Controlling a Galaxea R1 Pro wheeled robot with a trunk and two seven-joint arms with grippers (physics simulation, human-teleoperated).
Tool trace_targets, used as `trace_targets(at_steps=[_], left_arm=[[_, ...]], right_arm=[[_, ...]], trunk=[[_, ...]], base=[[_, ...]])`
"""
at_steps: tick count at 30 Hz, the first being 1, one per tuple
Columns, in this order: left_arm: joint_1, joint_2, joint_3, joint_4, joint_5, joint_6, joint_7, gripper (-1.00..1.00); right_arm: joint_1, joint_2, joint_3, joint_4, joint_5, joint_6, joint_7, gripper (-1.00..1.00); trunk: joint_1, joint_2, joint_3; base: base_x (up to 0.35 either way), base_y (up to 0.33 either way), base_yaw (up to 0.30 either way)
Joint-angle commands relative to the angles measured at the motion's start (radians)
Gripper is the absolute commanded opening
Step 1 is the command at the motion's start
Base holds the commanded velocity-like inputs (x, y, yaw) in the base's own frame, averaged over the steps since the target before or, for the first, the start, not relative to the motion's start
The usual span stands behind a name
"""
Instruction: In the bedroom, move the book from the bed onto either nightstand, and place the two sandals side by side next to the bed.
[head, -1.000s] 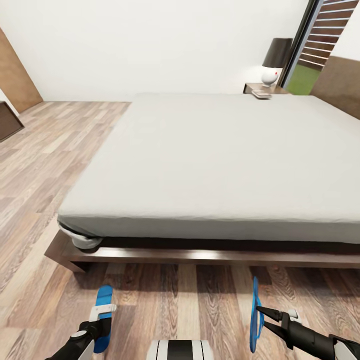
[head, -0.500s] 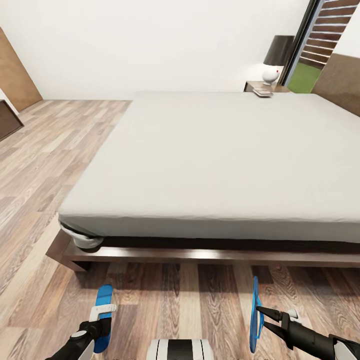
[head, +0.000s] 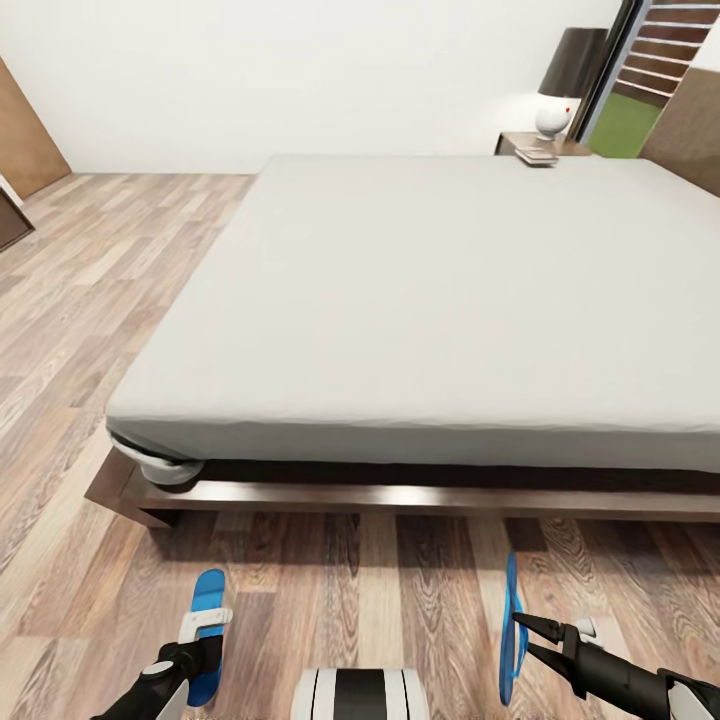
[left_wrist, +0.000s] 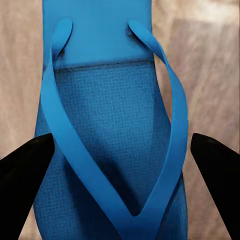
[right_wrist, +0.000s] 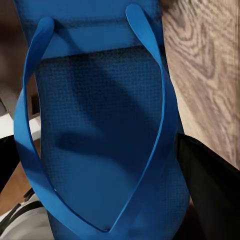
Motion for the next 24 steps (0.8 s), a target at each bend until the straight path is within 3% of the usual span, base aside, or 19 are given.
trace_targets(at_steps=[1,5,24], left_arm=[[0.000,0.001,-0.009,-0.003,0.009,0.005,0.008,-1.00],[0.000,0.001,-0.009,-0.003,0.009,0.005,0.008,-1.00],[0.000,0.001,-0.009,-0.001,0.009,-0.065,0.012,-1.00]], right_arm=[[0.000,-0.001,0.003,0.000,-0.009,0.006,0.000,-1.00],[-0.001,-0.001,0.003,0.000,-0.009,0.006,0.000,-1.00],[-0.001,-0.001,0.003,0.000,-0.009,0.006,0.000,-1.00]], trunk=[[0.000,-0.001,-0.005],[0.002,-0.001,-0.020],[0.002,-0.001,-0.020]], base=[[0.000,0.000,0.000],[0.000,0.000,0.000],[0.000,0.000,0.000]])
